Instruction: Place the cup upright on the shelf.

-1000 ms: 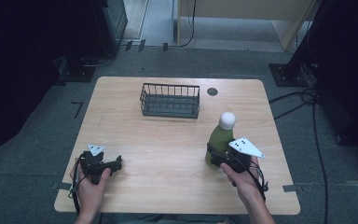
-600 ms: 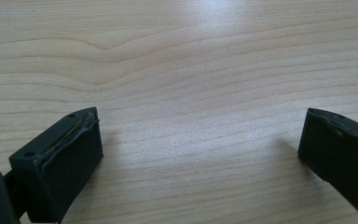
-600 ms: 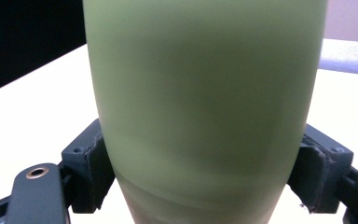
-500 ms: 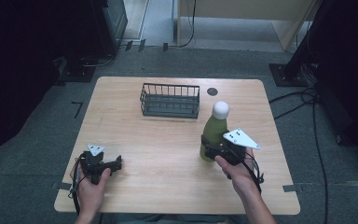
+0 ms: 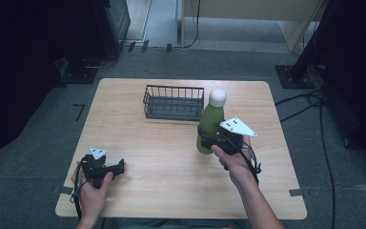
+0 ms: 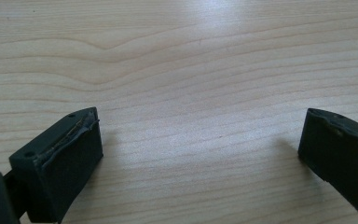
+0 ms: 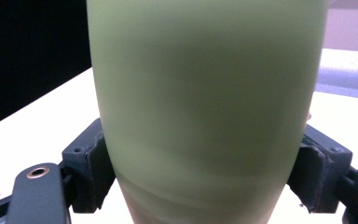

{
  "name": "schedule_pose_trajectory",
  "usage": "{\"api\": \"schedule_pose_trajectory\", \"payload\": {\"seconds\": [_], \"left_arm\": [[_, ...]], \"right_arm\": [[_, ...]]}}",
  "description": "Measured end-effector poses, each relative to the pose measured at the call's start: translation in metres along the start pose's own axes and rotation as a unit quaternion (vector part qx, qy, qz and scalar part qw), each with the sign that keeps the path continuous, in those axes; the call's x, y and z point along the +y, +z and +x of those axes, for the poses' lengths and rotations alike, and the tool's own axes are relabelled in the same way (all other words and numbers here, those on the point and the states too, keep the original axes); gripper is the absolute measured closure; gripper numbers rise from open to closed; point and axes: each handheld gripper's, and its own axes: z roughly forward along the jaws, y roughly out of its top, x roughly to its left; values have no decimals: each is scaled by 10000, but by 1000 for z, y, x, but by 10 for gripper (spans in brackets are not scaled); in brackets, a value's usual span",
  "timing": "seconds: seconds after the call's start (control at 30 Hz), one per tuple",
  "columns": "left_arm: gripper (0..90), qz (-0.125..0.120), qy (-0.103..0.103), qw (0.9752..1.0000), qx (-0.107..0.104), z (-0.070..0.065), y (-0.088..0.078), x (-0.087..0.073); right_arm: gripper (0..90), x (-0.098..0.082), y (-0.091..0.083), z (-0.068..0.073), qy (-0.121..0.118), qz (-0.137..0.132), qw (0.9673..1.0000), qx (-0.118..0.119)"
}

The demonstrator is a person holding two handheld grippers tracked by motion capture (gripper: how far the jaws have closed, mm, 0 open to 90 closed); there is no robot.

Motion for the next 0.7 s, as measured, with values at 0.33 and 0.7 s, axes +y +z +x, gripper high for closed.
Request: {"api": "schedule_pose_trajectory", "payload": {"seconds": [0.33,0.7], "left_arm": [[0,-11,-3,10000,1,0,0,0],[0,-9,-3,10000,2,0,0,0]], "right_arm": [[201,22,15,5,-67,-77,9999,-12],[201,41,32,10,-200,-222,9994,-148]]}}
